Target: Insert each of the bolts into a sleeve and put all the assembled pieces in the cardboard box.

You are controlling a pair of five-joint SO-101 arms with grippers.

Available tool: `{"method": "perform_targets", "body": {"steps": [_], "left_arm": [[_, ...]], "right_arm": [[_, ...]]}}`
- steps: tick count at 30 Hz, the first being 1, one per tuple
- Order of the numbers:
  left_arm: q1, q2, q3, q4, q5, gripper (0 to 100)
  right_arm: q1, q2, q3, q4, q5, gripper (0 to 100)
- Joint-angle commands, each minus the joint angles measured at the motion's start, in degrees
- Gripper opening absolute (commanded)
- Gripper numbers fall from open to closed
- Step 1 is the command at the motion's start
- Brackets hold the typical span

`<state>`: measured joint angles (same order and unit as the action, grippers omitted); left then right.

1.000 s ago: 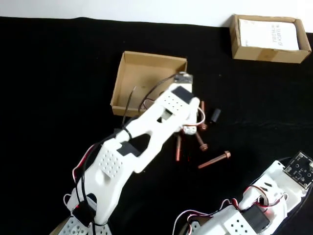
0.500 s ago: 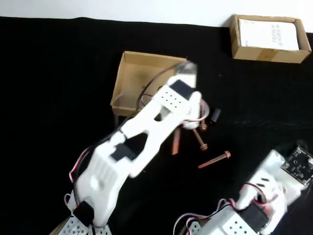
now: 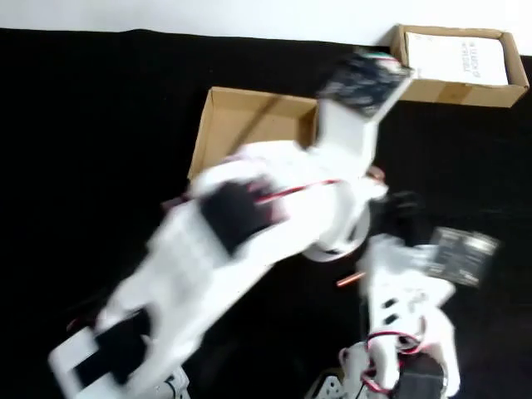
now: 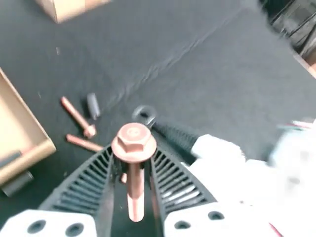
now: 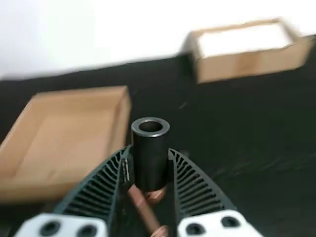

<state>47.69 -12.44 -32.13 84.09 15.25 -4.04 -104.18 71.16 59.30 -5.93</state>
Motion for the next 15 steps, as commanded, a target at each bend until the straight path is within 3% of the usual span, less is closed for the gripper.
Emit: {"method": "perform_targets", "body": {"steps": [1,8,15], "left_arm": [[0.22,-7.69,-1.45,-4.13,-2.29,1],[-2.86,-6.46,-0.66,-11.69,-3.96,1],[-5.49,-2.51,10.68,-28.92,-3.87,1]], "right_arm": [[-4.35,-0.75,-2.95,2.68,-0.18,0.7],[-7.69,-0.75,-4.88,2.86,-0.35,0.7],[-10.07,-0.66,-6.81,2.86,-0.35,0.7]]}}
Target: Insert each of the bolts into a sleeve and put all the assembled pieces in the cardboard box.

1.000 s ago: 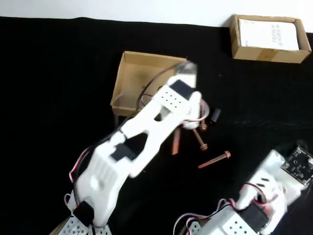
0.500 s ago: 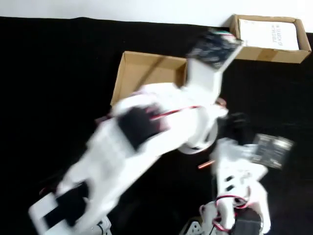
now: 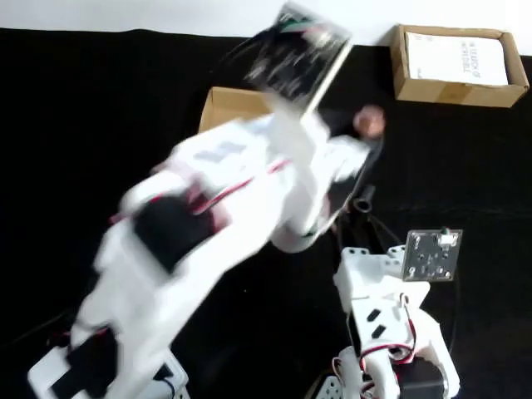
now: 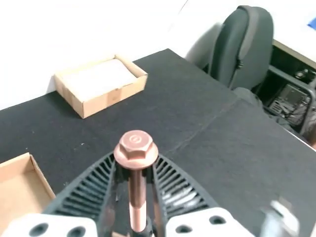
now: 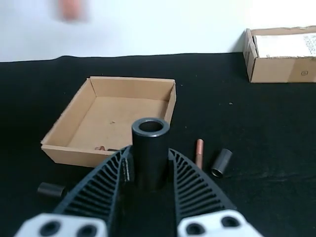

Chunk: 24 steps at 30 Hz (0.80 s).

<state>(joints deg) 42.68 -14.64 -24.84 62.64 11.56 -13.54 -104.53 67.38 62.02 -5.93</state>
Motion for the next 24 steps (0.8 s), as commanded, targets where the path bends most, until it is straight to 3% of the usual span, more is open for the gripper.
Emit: {"method": "perform_targets", "body": {"steps": [1,4,16,24], "left_arm": [[-0.31,-0.4,5.67,-9.67,-0.18,1],[0.57,-0.66,11.21,-13.19,-0.18,1],[1.01,-10.15,27.21,-14.24,0.0,1],[1.01,-12.35,31.16,-24.0,2.55,1]], "right_arm": [[-0.57,-0.31,-3.03,0.13,-0.35,0.7],[-0.48,-0.31,-3.03,0.13,-0.35,0.7],[-0.4,-0.31,-3.03,-0.04,-0.35,0.7],[-0.4,-0.31,-2.86,-0.04,-0.35,0.7]]}}
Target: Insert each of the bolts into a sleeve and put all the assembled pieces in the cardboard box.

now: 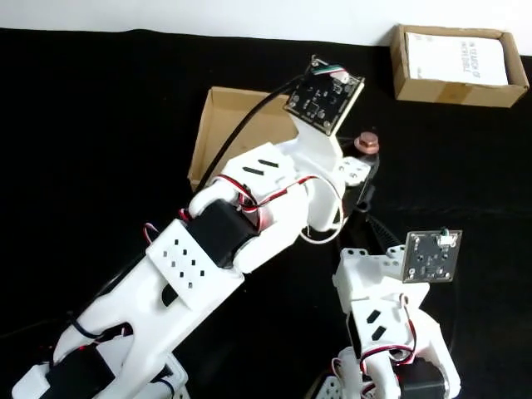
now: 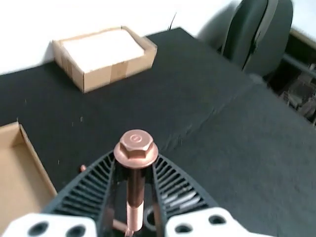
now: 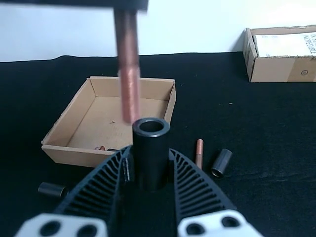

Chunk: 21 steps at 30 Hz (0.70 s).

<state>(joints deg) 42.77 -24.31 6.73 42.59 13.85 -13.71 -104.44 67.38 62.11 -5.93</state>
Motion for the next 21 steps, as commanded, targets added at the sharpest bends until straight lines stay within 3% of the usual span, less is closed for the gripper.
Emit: {"method": "perform_targets", "body": {"steps": [1,21], "left_arm": [[0.92,-2.68,-0.48,-4.84,0.26,1],[4.35,-3.21,6.73,-6.77,0.7,1]], "right_arm": [[-0.22,-0.4,-2.77,-0.13,-0.35,0.7],[-0.22,-0.31,-2.51,-0.22,-0.09,0.7]]}}
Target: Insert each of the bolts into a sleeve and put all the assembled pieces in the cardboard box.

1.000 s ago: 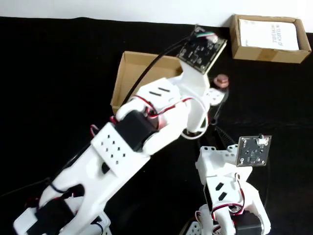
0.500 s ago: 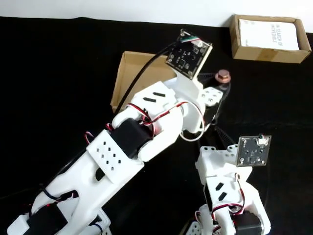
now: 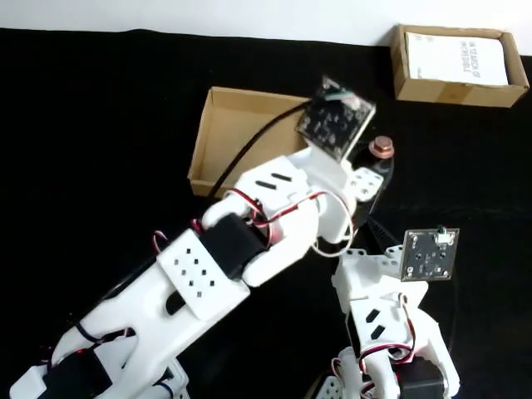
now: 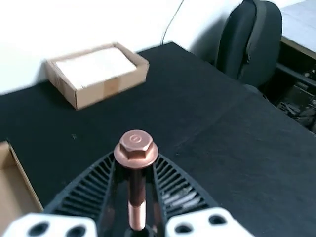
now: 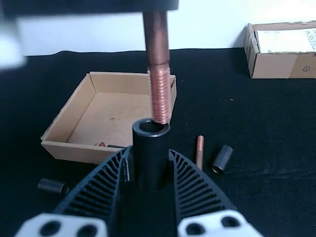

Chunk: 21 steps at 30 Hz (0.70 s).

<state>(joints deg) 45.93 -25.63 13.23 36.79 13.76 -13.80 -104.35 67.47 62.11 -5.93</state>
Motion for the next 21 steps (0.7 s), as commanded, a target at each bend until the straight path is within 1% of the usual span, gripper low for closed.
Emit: {"method": "perform_targets", "body": {"steps": [1,3,8,16,21], "left_arm": [[1.19,-1.89,0.22,-0.97,1.85,1],[1.19,-1.89,0.04,-0.97,3.16,1],[1.19,-2.15,-0.13,-0.88,2.99,1],[1.19,-6.11,1.8,-0.79,2.99,1],[1.19,-6.46,3.21,-0.7,2.99,1]], "right_arm": [[-0.13,-0.4,-2.59,-0.22,-0.09,0.7],[-0.13,-0.31,-2.59,-0.22,-0.09,0.7],[-0.13,-0.22,-2.51,-0.22,-0.09,0.7],[-0.04,-0.04,-2.51,-0.4,-0.09,0.7],[-0.04,0.04,-2.33,-3.38,-0.09,0.7]]}}
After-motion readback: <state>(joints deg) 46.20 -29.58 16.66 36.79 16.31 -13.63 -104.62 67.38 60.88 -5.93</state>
